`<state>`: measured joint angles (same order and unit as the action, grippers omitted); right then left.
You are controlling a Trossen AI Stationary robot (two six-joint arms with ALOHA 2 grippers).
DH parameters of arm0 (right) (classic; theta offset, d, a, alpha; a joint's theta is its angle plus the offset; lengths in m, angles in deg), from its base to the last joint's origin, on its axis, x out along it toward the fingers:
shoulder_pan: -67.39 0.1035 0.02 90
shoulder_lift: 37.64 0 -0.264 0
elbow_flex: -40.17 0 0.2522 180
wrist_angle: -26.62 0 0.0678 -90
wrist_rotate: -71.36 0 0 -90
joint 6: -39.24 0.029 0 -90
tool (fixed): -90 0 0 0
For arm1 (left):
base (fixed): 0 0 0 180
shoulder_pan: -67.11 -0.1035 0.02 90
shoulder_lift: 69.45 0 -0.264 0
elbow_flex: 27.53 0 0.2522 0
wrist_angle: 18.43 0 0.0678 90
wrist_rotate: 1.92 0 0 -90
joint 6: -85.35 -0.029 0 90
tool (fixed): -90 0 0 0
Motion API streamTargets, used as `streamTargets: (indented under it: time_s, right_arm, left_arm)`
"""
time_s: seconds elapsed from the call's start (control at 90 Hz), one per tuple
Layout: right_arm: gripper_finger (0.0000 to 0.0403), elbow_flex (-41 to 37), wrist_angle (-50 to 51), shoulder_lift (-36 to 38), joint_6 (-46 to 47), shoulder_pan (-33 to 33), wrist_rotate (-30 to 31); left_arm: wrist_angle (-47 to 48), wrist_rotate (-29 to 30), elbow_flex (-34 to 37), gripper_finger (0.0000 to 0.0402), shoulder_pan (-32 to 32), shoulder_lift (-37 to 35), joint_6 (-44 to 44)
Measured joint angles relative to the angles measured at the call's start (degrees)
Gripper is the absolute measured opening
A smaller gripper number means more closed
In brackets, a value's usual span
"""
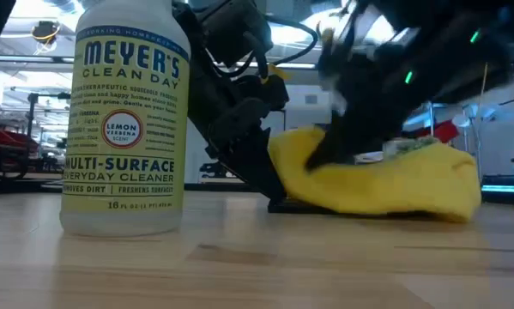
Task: Apply microfiber cloth
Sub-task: Wipe the front of the black cellphone with yellow microfiber cloth
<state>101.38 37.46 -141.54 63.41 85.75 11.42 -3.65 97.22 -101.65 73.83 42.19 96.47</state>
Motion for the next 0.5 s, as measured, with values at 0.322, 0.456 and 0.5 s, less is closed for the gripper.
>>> streamTargets:
  time_s: [0.322, 0.456, 0.5]
  right_arm:
    - [0.0001, 0.5, 20.0, 1.4, 7.4, 2.8, -1.6]
    - [0.0001, 0.2, 34.1, 4.7, 11.9, 5.9, -1.3]
    - [0.0001, 0.1, 37.9, 6.0, 13.2, 6.8, -3.0]
  left_arm:
    - [0.6, 0.0, -0.1, 0.0153, 0.0, 0.0, 0.0]
    - [0.6, 0.0, -0.1, 0.0153, 0.0, 0.0, 0.0]
    - [0.6, 0.0, -0.1, 0.0153, 0.0, 0.0, 0.0]
